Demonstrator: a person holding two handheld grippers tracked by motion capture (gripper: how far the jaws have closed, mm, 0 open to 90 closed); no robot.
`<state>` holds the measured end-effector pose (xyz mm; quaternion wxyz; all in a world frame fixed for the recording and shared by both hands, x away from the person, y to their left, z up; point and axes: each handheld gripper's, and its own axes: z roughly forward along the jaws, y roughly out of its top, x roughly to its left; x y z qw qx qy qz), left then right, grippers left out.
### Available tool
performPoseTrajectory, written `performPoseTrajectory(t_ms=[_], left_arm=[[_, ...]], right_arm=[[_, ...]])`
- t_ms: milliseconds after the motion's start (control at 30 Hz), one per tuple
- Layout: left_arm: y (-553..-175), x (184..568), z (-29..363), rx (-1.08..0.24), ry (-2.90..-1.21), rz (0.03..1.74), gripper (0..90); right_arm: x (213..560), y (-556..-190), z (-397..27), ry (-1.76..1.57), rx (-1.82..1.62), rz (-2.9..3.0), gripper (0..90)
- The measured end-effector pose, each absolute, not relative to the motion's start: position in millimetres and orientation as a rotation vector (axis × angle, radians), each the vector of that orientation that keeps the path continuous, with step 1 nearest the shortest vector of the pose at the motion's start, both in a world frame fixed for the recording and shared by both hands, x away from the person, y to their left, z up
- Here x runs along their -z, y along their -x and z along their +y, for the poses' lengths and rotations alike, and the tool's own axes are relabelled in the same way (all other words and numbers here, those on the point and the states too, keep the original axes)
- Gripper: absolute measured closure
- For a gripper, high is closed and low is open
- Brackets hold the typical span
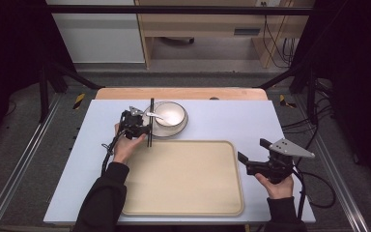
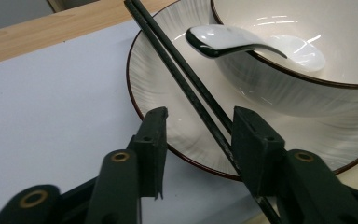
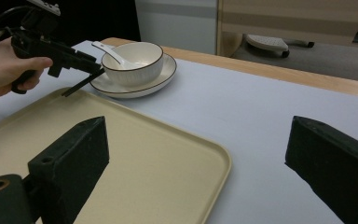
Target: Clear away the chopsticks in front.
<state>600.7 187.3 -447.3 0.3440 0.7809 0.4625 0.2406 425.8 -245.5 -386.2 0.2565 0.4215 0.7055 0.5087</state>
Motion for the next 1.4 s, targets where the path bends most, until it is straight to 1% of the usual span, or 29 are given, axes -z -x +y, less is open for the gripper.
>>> performPoseTrajectory(t_ms=[33, 67, 100, 167, 300, 533, 567, 667, 733, 900, 1100, 1400], left_arm=[[-600.6, 448.4, 185.8, -0.617, -2.030, 1.198, 60.7], [-600.6, 448.4, 185.8, -0.617, -2.030, 1.198, 63.1], [-600.5, 449.1, 184.9, -0.605, -2.031, 1.194, 63.1], [-600.1, 450.2, 182.7, -0.601, -2.033, 1.182, 69.7], [-600.8, 452.8, 180.2, -0.599, -2.032, 1.197, 74.8], [-602.3, 451.7, 181.8, -0.604, -2.010, 1.216, 77.7], [-603.4, 451.7, 182.4, -0.601, -2.009, 1.218, 77.4], [-606.1, 452.5, 183.0, -0.593, -2.012, 1.230, 72.6], [-609.5, 454.2, 183.3, -0.588, -2.008, 1.238, 72.2], [-610.4, 455.5, 182.1, -0.608, -2.001, 1.263, 75.6], [-609.8, 454.9, 181.8, -0.632, -1.986, 1.290, 81.9], [-609.2, 454.5, 181.9, -0.647, -1.960, 1.323, 84.8]], right_arm=[[386.1, -425.6, -245.1, -1.144, -1.381, 1.915, 6.1], [386.1, -425.6, -245.1, -1.144, -1.381, 1.915, 6.1], [386.2, -425.7, -244.9, -1.146, -1.381, 1.913, 6.2], [386.2, -425.7, -245.3, -1.147, -1.378, 1.918, 6.2], [385.9, -425.6, -245.5, -1.146, -1.383, 1.915, 6.3], [385.9, -425.8, -245.5, -1.148, -1.385, 1.911, 6.4], [385.9, -425.8, -245.6, -1.146, -1.385, 1.914, 6.4], [386.1, -425.9, -245.4, -1.146, -1.382, 1.919, 6.4], [386.2, -426.1, -245.5, -1.143, -1.382, 1.918, 6.4], [386.1, -425.9, -245.7, -1.148, -1.384, 1.917, 6.5], [386.3, -426.1, -245.2, -1.147, -1.383, 1.919, 6.7], [386.4, -426.2, -245.1, -1.150, -1.380, 1.919, 6.7]])
